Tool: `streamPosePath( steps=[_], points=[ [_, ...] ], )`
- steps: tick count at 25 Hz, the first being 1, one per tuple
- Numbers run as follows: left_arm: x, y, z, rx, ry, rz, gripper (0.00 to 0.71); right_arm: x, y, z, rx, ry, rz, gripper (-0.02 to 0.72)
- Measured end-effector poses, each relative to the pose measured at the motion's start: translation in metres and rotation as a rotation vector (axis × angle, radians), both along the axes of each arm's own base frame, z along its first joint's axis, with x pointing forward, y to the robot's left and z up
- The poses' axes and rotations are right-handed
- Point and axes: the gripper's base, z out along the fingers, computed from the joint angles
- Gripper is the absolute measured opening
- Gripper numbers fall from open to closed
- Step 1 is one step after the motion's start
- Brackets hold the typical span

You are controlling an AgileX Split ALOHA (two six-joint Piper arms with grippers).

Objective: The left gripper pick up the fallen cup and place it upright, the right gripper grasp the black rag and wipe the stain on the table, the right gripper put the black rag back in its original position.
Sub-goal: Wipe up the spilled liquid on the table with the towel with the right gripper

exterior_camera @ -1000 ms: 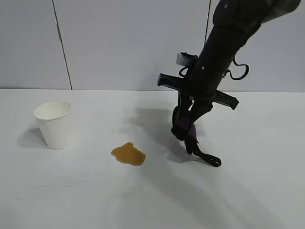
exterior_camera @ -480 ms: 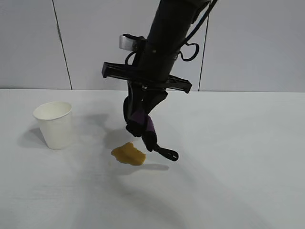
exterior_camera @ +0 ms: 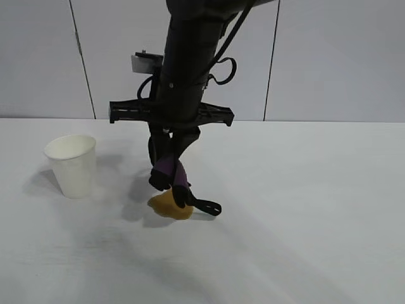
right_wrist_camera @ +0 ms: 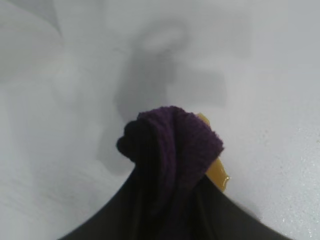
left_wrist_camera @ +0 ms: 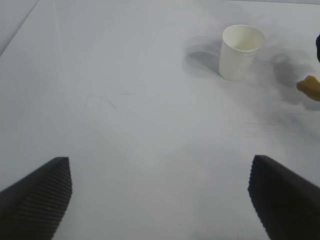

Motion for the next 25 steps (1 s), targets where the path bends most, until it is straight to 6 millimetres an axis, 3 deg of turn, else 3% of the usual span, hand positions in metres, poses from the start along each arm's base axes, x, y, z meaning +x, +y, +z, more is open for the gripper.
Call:
streamPosePath(
  steps=[11, 25],
  points=[
    [0.0, 0.0, 0.0, 0.0, 0.0, 0.0, 0.69, 0.007, 0.005, -0.033, 0.011, 0.01, -0.06, 0.13],
    [0.0, 0.0, 0.0, 0.0, 0.0, 0.0, 0.69, 0.017, 0.002, -0.038, -0.037, -0.098, -0.028, 0.13]
  ],
)
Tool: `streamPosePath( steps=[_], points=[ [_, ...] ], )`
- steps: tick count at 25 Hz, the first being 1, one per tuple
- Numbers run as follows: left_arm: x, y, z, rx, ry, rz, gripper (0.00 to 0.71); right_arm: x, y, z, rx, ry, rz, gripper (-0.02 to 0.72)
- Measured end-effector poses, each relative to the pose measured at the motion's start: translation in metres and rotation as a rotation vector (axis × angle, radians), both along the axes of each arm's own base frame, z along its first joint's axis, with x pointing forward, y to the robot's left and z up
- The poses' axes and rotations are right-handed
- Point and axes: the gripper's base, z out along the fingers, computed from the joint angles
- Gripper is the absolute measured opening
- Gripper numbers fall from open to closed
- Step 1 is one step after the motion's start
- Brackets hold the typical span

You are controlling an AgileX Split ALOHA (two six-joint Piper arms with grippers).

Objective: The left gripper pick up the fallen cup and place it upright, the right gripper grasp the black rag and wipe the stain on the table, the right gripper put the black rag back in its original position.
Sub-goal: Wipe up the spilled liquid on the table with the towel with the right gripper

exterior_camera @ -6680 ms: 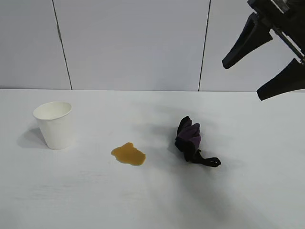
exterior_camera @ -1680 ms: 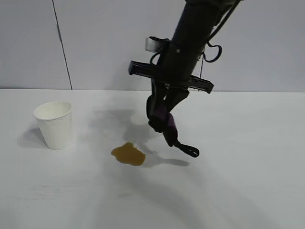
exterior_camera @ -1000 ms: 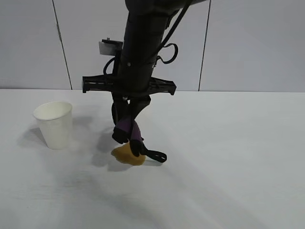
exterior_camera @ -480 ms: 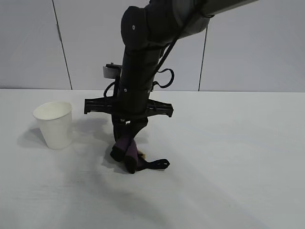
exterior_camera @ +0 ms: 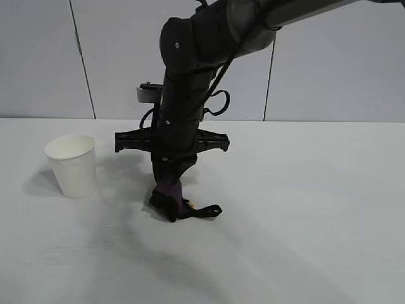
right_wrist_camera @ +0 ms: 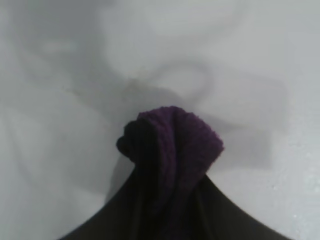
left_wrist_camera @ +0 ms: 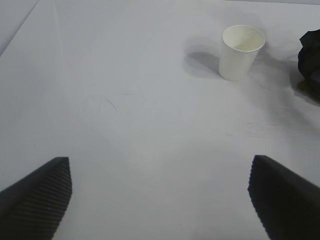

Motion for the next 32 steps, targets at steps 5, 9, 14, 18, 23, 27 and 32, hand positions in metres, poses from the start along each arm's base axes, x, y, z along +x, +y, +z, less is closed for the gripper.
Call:
streamPosePath(
  steps=[5, 9, 14, 18, 23, 27, 32],
  points=[
    [0.0, 0.0, 0.0, 0.0, 0.0, 0.0, 0.69, 0.001, -0.002, 0.0, -0.024, -0.009, 0.002, 0.13],
    [0.0, 0.0, 0.0, 0.0, 0.0, 0.0, 0.69, -0.003, -0.004, -0.002, -0.044, 0.04, -0.004, 0.13],
    [0.0, 0.0, 0.0, 0.0, 0.0, 0.0, 0.69, -0.008, 0.001, -0.002, 0.015, 0.089, -0.021, 0.13],
    [0.0, 0.0, 0.0, 0.0, 0.0, 0.0, 0.69, -0.009, 0.012, -0.001, 0.062, 0.05, -0.011, 0.13],
    [0.0, 0.0, 0.0, 0.0, 0.0, 0.0, 0.69, -0.014, 0.032, -0.005, 0.117, -0.019, 0.009, 0.13],
    [0.0, 0.0, 0.0, 0.0, 0.0, 0.0, 0.69, -0.015, 0.037, -0.01, 0.109, -0.038, 0.015, 0.13],
    [0.0, 0.0, 0.0, 0.0, 0.0, 0.0, 0.69, -0.013, 0.034, -0.01, 0.071, -0.062, 0.017, 0.13]
  ],
)
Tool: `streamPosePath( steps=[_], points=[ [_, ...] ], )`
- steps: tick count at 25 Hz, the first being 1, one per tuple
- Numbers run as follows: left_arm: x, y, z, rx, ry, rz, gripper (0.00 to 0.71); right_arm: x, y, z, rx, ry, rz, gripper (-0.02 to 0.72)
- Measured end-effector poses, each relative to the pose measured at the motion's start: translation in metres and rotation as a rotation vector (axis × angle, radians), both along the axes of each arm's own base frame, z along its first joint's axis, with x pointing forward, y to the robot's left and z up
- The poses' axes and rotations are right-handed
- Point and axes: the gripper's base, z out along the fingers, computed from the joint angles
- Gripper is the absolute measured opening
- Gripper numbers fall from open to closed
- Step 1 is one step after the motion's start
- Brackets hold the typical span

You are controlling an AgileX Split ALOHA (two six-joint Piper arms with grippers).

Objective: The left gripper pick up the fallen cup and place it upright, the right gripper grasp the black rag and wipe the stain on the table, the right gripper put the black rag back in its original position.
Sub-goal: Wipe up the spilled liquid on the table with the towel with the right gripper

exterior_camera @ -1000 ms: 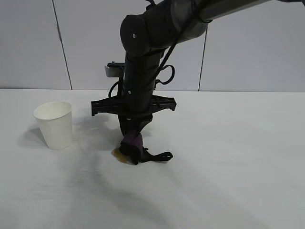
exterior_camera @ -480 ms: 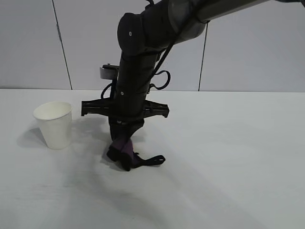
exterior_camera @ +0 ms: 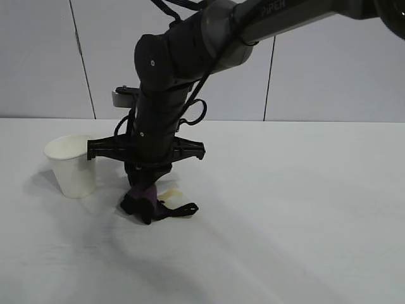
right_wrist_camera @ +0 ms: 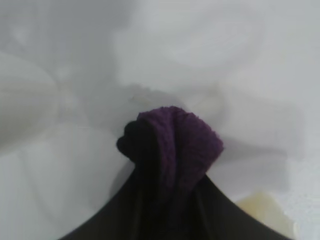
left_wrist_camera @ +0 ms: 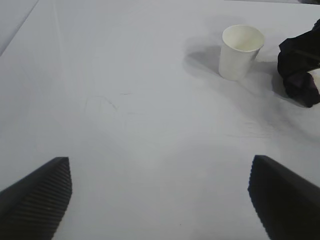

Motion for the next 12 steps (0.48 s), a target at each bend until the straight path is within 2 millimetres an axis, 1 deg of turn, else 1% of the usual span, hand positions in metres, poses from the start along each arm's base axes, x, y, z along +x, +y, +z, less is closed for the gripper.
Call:
streamPosePath(
  steps=[4, 12],
  points=[
    [0.0, 0.0, 0.0, 0.0, 0.0, 0.0, 0.69, 0.001, -0.006, -0.001, -0.039, 0.013, -0.003, 0.13],
    [0.0, 0.0, 0.0, 0.0, 0.0, 0.0, 0.69, 0.017, -0.037, 0.002, -0.108, 0.056, -0.054, 0.13]
  ],
)
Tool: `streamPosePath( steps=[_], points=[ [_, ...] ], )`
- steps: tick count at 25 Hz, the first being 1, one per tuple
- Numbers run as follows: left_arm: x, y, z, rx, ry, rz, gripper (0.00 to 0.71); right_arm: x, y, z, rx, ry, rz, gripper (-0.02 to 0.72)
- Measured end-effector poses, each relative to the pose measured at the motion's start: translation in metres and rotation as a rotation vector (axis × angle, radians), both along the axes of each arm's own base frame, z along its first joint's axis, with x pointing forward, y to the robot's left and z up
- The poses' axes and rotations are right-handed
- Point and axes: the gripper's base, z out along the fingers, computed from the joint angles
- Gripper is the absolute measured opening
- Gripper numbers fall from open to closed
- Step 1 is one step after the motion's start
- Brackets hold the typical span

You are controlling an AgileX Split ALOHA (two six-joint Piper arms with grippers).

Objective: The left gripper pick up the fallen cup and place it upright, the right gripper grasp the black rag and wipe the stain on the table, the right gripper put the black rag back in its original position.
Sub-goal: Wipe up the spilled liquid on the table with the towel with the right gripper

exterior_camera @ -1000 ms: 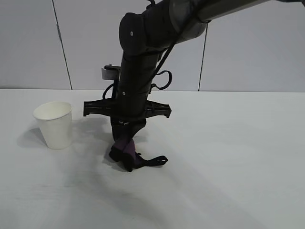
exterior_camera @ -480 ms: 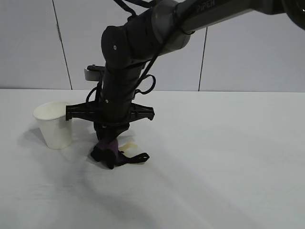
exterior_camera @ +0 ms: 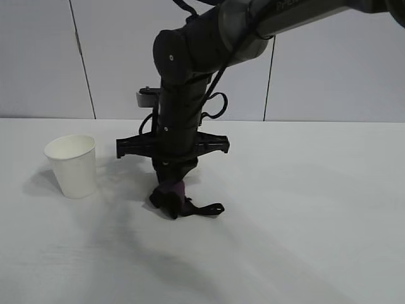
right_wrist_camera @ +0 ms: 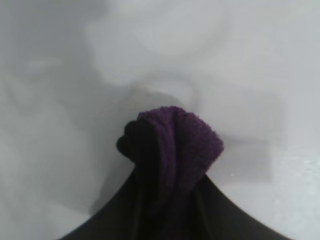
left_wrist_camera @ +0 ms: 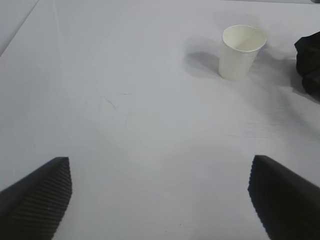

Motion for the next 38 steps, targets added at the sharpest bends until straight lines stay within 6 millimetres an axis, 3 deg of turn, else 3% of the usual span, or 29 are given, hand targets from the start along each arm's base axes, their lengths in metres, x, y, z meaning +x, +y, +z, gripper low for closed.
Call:
streamPosePath(
  steps=[9, 17, 22, 28, 38],
  points=[
    [0.0, 0.0, 0.0, 0.0, 0.0, 0.0, 0.69, 0.011, -0.022, 0.008, -0.109, 0.011, 0.018, 0.13],
    [0.0, 0.0, 0.0, 0.0, 0.0, 0.0, 0.69, 0.007, -0.003, 0.01, 0.132, 0.062, -0.054, 0.13],
    [0.0, 0.0, 0.0, 0.0, 0.0, 0.0, 0.69, 0.012, 0.004, 0.014, 0.202, -0.017, -0.048, 0.13],
    [0.0, 0.0, 0.0, 0.0, 0.0, 0.0, 0.69, 0.016, 0.005, 0.016, 0.141, -0.11, 0.009, 0.13],
    [0.0, 0.0, 0.0, 0.0, 0.0, 0.0, 0.69, 0.013, -0.008, 0.011, -0.029, -0.07, 0.043, 0.13]
  ],
)
